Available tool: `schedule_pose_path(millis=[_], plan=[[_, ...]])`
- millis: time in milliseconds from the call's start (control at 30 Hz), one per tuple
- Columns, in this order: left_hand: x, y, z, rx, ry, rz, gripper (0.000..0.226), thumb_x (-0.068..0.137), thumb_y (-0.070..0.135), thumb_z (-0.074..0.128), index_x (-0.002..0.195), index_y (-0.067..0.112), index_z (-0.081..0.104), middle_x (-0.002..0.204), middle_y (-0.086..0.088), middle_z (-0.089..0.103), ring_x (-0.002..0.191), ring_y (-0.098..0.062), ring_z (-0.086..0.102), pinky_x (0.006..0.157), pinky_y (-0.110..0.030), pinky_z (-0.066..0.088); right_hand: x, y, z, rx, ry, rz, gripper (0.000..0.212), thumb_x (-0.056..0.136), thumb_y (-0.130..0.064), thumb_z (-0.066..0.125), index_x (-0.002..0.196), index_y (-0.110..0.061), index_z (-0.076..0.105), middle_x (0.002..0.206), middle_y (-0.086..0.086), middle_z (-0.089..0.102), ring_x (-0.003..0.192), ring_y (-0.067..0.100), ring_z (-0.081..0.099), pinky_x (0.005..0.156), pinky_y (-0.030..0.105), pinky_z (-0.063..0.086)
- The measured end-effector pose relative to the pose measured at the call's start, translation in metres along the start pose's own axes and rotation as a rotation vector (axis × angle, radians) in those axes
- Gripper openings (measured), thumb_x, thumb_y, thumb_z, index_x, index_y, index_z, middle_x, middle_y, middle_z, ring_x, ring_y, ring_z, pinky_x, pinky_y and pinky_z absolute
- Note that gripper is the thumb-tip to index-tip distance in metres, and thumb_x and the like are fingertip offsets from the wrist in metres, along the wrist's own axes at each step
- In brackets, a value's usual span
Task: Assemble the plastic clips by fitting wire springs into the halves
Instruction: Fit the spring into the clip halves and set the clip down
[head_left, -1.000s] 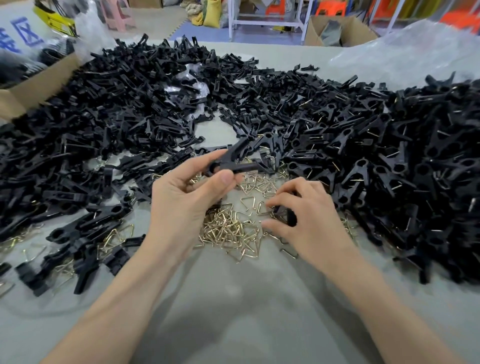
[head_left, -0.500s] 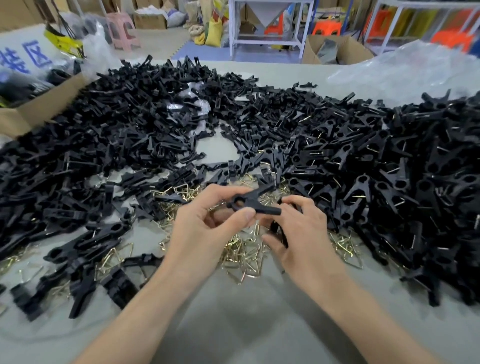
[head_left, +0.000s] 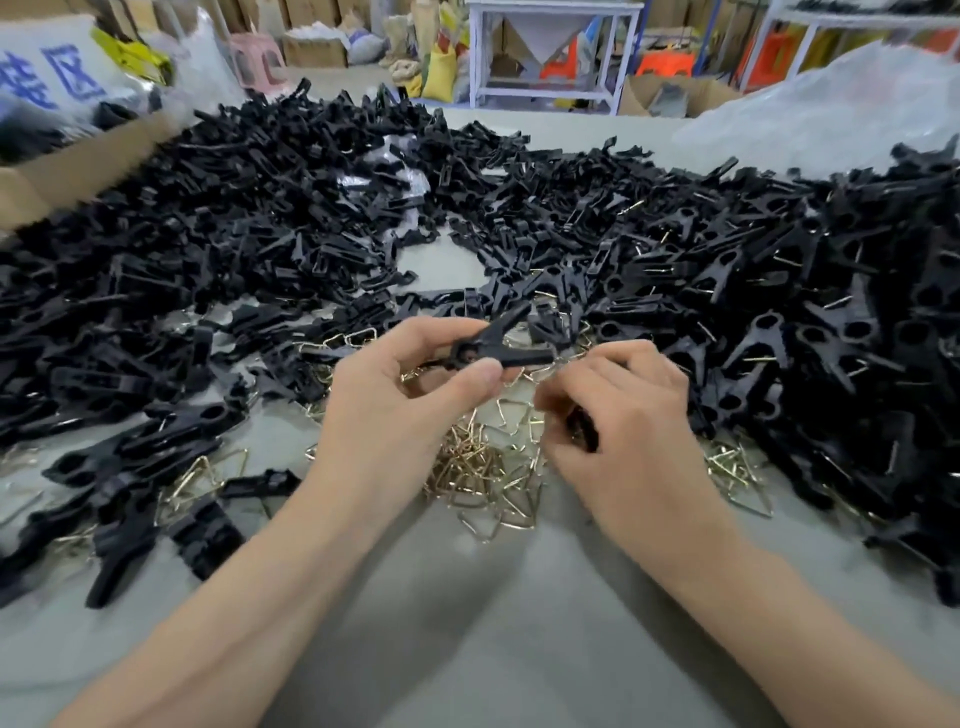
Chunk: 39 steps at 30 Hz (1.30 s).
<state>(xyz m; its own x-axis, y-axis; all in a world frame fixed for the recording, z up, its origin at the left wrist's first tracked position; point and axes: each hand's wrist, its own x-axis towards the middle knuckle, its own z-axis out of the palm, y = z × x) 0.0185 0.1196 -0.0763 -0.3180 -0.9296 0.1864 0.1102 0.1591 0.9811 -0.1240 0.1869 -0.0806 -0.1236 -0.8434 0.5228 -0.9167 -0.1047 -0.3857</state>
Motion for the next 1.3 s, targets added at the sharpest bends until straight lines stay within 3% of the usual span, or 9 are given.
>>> schedule_pose_path(millis=[133,233,300,433,533,733,900,1067,1300], plan=[[-0.001,0.001,0.001,0.072,-0.034,0.016,0.031,0.075,0.010,0.078,0.090,0.037,0.074,0.085,0.002,0.075,0.081,-0.025,0.072,0.077,-0.035,0.058,0.003,0.010,-0.005,0.260,0.206,0.170,0.033,0.081,-0.006,0.066,0.108,-0.026,0.069,0.080,-0.027,0.057,0.095,0.008,0.046,0.092,0.029,0.041],[-0.003,0.001,0.002,0.122,-0.083,0.028,0.031,0.074,0.016,0.077,0.093,0.039,0.073,0.085,0.005,0.075,0.082,-0.027,0.071,0.083,-0.040,0.056,0.004,0.012,-0.012,0.424,0.221,0.327,0.035,0.083,-0.006,0.066,0.094,-0.039,0.071,0.085,-0.025,0.066,0.091,0.007,0.056,0.085,0.022,0.045],[-0.005,0.001,0.004,0.152,-0.091,0.020,0.030,0.070,0.024,0.076,0.093,0.042,0.072,0.083,0.003,0.075,0.080,-0.026,0.070,0.079,-0.037,0.055,0.006,0.012,-0.016,0.657,0.225,0.471,0.024,0.083,-0.007,0.067,0.084,-0.031,0.073,0.078,-0.013,0.071,0.076,0.010,0.064,0.075,0.029,0.052],[-0.005,0.002,0.005,0.140,-0.111,0.005,0.031,0.074,0.015,0.080,0.092,0.039,0.073,0.086,-0.003,0.075,0.086,-0.034,0.069,0.086,-0.047,0.054,0.007,0.011,-0.023,1.148,0.207,0.742,0.011,0.083,-0.006,0.066,0.075,-0.014,0.066,0.072,0.007,0.073,0.057,0.009,0.056,0.053,0.015,0.047],[-0.006,0.005,0.006,0.133,-0.128,0.019,0.035,0.076,0.006,0.078,0.092,0.037,0.073,0.085,0.003,0.075,0.084,-0.032,0.070,0.080,-0.034,0.056,0.006,0.002,-0.024,1.349,0.151,0.827,0.007,0.072,-0.014,0.068,0.065,-0.014,0.065,0.077,0.013,0.073,0.054,0.010,0.057,0.049,0.015,0.045],[-0.009,0.012,0.008,0.151,-0.161,0.047,0.031,0.077,0.006,0.077,0.091,0.033,0.072,0.079,0.006,0.074,0.067,-0.008,0.064,0.063,-0.016,0.049,0.001,-0.009,-0.022,1.433,0.121,0.820,0.012,0.065,-0.017,0.068,0.053,-0.017,0.067,0.071,0.006,0.070,0.052,0.008,0.055,0.046,0.016,0.045],[-0.010,0.011,0.010,0.133,-0.171,0.024,0.032,0.077,0.006,0.076,0.091,0.035,0.071,0.080,0.003,0.075,0.071,-0.015,0.066,0.065,-0.021,0.050,0.001,-0.009,-0.019,1.454,0.173,0.917,0.026,0.076,-0.012,0.064,0.050,-0.018,0.064,0.068,0.005,0.069,0.050,0.009,0.057,0.045,0.018,0.047],[-0.011,0.011,0.011,0.127,-0.179,0.025,0.033,0.077,0.005,0.076,0.090,0.036,0.071,0.077,-0.004,0.073,0.076,-0.038,0.066,0.072,-0.040,0.054,-0.001,-0.014,-0.017,1.486,0.124,0.868,0.011,0.067,-0.016,0.065,0.057,-0.013,0.063,0.065,0.006,0.066,0.052,0.008,0.056,0.047,0.016,0.047],[-0.012,0.013,0.012,0.112,-0.199,0.006,0.030,0.075,0.011,0.077,0.091,0.036,0.071,0.076,-0.014,0.072,0.069,-0.040,0.064,0.068,-0.033,0.046,0.002,-0.010,-0.021,1.427,0.071,0.855,0.015,0.079,-0.007,0.061,0.067,-0.003,0.054,0.058,0.005,0.063,0.048,0.009,0.054,0.044,0.017,0.045]])
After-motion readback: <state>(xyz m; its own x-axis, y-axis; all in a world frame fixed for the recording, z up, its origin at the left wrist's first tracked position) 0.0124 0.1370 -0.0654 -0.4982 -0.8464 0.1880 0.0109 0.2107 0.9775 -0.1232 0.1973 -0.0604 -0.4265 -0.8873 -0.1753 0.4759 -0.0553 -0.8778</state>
